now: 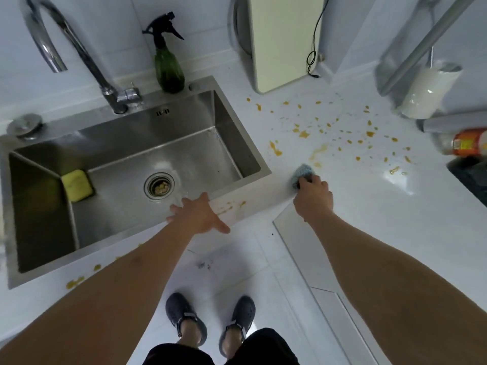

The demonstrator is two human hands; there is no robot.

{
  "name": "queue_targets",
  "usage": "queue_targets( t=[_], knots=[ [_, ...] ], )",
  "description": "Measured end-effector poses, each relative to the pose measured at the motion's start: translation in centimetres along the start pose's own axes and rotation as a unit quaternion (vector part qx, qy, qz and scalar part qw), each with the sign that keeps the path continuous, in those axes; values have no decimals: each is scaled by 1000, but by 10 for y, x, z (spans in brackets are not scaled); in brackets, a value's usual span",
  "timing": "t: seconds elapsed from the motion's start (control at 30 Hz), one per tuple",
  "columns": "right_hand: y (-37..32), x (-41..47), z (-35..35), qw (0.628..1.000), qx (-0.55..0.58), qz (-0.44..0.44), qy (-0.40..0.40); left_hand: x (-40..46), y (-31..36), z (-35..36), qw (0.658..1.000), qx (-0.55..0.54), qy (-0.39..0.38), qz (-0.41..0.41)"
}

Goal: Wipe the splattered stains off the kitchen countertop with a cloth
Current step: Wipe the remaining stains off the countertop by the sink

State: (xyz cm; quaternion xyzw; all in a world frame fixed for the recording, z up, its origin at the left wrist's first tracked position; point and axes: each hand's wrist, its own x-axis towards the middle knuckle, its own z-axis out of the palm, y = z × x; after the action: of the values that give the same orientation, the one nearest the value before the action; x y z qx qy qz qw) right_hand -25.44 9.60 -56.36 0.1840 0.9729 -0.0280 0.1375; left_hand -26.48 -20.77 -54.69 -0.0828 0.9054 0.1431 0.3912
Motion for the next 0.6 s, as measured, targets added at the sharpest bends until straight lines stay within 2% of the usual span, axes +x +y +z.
queue_targets(
  t=[0.07,0.13,0.27,0.33,0.4,0.53,0.6],
  knots=[
    [6,12,-4,998,30,50,-7,6,-2,1,1000,9,8,7],
    [-8,14,-4,997,62,42,-5,9,-1,0,1000,7,12,15],
    [-48,-8,10,991,70,-116,17,11,8,-14,997,-55,36,35],
    [-47,-8,12,984,65,-163,2,9,9,-22,997,-51,30,50],
    [-38,-2,11,988,63,-144,7,4,7,-25,998,-31,16,61],
    [-45,-7,19,990,140,-24,20,-5,3,-15,998,18,24,62],
    [-70,-23,29,988,148,-53,13,-6,0,-10,998,34,32,51]
  ],
)
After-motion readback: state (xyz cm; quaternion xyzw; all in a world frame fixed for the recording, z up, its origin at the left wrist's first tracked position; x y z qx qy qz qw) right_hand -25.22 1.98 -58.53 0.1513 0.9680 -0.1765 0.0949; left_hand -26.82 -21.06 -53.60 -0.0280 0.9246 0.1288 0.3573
